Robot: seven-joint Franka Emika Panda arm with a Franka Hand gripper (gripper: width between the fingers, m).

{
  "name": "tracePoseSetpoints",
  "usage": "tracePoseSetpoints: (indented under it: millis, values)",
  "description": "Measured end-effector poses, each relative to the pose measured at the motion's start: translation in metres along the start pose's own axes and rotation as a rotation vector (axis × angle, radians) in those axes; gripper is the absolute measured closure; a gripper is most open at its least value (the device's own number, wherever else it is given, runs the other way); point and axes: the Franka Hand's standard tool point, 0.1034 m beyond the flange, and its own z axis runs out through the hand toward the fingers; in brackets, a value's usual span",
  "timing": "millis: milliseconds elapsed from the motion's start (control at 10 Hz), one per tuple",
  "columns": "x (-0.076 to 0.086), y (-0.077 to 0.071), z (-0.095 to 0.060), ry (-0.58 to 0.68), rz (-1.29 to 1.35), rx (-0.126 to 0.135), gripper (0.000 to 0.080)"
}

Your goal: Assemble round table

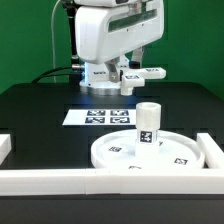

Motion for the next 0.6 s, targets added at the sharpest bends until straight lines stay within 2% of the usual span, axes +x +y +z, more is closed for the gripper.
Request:
tracePoseSetpoints:
  millis: [100, 300, 400, 600]
  values:
    - [0.012, -0.002, -0.004, 0.012, -0.003, 0.002, 0.0351]
    - [0.038, -0.004, -0.009, 0.024, 0.002, -0.01, 0.0351]
    - [0.042, -0.004, -0.007, 0.026, -0.005, -0.011, 0.0351]
    - [0.035, 0.0, 0.0, 0.022, 0.004, -0.007, 0.0351]
